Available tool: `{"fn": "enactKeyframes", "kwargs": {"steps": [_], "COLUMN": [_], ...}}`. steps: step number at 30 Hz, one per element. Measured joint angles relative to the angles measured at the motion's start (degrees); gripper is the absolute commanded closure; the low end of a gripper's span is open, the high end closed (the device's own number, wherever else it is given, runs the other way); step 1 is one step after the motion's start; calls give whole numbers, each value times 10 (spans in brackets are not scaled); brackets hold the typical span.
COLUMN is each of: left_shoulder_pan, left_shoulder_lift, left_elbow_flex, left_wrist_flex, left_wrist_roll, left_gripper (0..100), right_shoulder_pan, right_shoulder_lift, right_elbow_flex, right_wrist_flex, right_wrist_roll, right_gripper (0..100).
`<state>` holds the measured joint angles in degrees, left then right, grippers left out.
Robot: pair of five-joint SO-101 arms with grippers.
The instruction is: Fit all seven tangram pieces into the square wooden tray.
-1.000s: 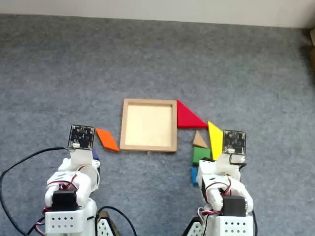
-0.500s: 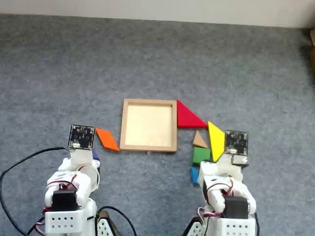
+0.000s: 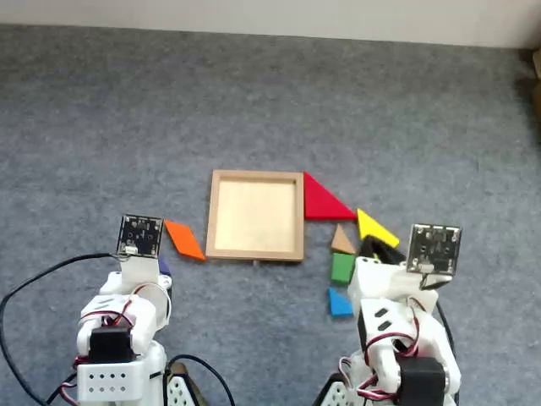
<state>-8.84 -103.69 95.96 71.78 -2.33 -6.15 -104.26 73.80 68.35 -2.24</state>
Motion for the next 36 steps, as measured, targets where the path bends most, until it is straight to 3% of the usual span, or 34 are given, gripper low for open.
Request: {"fn": "enactKeyframes", "kwargs": {"steps": [16, 25, 36], "left_shoulder_pan": [0, 0, 0], "left_shoulder_lift": [0, 0, 0], "left_elbow_flex": [0, 0, 0], "left_wrist_flex": [0, 0, 0], "left_wrist_roll": [0, 0, 0], "left_gripper": [974, 974, 974], "right_shoulder_pan": [-14, 4, 14], "right_shoulder_lift": [502, 697, 935], "right_elbow_flex": [-211, -257, -397], "right_wrist_flex": [-29, -30, -30], "right_wrist_roll": [0, 47, 44], "right_gripper": [985, 707, 697]}}
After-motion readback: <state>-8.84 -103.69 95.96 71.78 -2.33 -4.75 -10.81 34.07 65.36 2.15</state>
